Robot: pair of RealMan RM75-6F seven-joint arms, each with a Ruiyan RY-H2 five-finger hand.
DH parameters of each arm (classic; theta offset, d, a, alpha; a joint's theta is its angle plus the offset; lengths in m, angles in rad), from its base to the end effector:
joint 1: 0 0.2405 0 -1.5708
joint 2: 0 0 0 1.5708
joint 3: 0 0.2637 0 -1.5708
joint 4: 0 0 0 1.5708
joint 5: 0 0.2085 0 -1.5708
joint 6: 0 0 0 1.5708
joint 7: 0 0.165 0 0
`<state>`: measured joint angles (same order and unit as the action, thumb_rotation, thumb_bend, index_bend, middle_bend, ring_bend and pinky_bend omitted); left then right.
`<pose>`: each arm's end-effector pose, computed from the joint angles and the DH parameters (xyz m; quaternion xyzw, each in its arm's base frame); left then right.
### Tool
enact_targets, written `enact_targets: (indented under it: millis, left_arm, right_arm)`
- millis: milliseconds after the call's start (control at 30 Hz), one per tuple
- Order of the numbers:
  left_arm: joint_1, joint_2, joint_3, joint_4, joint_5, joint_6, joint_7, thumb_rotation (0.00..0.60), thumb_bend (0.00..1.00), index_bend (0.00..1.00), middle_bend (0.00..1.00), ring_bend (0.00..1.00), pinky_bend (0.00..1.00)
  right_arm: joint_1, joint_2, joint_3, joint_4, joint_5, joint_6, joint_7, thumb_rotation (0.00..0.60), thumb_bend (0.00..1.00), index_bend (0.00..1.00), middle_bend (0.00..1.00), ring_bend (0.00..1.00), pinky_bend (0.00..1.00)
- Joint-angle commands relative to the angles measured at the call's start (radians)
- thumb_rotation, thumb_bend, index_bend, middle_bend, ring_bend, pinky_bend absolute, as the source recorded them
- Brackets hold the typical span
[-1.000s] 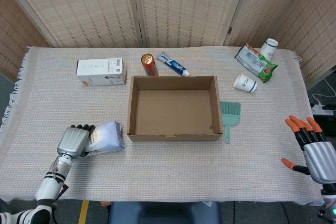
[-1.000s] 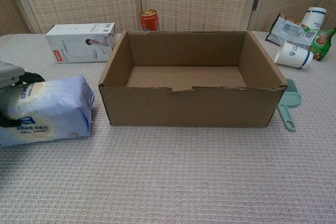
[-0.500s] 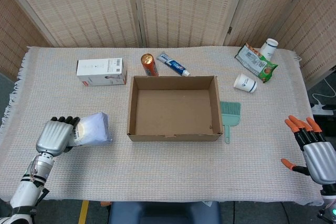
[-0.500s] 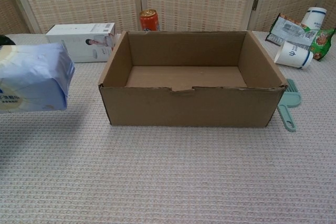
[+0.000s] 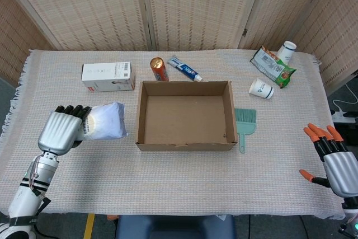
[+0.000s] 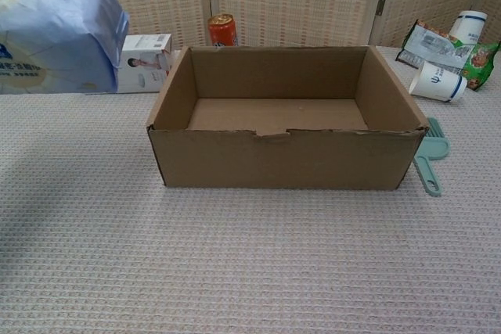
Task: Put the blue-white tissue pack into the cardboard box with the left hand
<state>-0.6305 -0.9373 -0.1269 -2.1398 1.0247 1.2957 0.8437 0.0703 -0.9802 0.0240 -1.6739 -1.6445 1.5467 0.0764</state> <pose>-0.1435 0.3118 0.1646 -0.7286 -0.2122 -0.2766 0.5896 -0.2929 -0.1905 0.1973 0.6278 -0.3518 0.4192 0.5534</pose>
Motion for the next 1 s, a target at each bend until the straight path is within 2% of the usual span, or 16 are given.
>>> enact_targets:
  millis: [33, 67, 100, 200, 333, 633, 800, 1000]
  left_arm:
    - [-0.026, -0.031, -0.032, 0.022, 0.017, 0.004, -0.008, 0.600, 0.26, 0.59, 0.66, 0.60, 0.66]
    - [-0.040, -0.047, -0.052, 0.033, 0.022, 0.007, -0.016, 0.600, 0.26, 0.59, 0.67, 0.60, 0.66]
    - [-0.078, -0.085, -0.102, 0.057, 0.020, 0.004, -0.035, 0.600, 0.26, 0.59, 0.67, 0.60, 0.66]
    - [-0.118, -0.165, -0.139, 0.100, 0.044, 0.025, -0.040, 0.600, 0.26, 0.60, 0.67, 0.60, 0.67]
    - [-0.160, -0.264, -0.157, 0.141, 0.084, 0.040, -0.031, 0.600, 0.26, 0.61, 0.68, 0.62, 0.68]
    - [-0.303, -0.442, -0.220, 0.192, -0.063, -0.026, 0.045, 0.600, 0.27, 0.61, 0.69, 0.62, 0.68]
    - [-0.381, -0.555, -0.230, 0.254, -0.102, -0.036, 0.093, 0.600, 0.26, 0.62, 0.69, 0.62, 0.68]
    - [-0.455, -0.640, -0.239, 0.327, -0.133, -0.053, 0.136, 0.600, 0.26, 0.62, 0.69, 0.63, 0.69]
  right_arm:
    - [0.000, 0.001, 0.001, 0.001, 0.003, 0.000, 0.003, 0.600, 0.00, 0.05, 0.03, 0.00, 0.00]
    - [0.000, 0.002, 0.002, 0.002, 0.006, -0.001, 0.006, 0.600, 0.00, 0.05, 0.03, 0.00, 0.00]
    - [0.001, 0.004, 0.007, 0.003, 0.013, -0.001, 0.012, 0.600, 0.00, 0.05, 0.03, 0.00, 0.00]
    - [0.004, 0.004, 0.010, 0.006, 0.021, -0.008, 0.015, 0.600, 0.00, 0.05, 0.03, 0.00, 0.00]
    - [0.006, 0.003, 0.011, 0.007, 0.027, -0.014, 0.014, 0.600, 0.00, 0.06, 0.03, 0.00, 0.00]
    - [0.006, 0.006, 0.020, 0.009, 0.044, -0.013, 0.020, 0.600, 0.00, 0.05, 0.03, 0.00, 0.00]
    - [0.005, 0.010, 0.022, 0.009, 0.046, -0.012, 0.028, 0.600, 0.00, 0.05, 0.03, 0.00, 0.00]
    - [0.004, 0.018, 0.025, 0.008, 0.050, -0.009, 0.045, 0.600, 0.00, 0.05, 0.03, 0.00, 0.00]
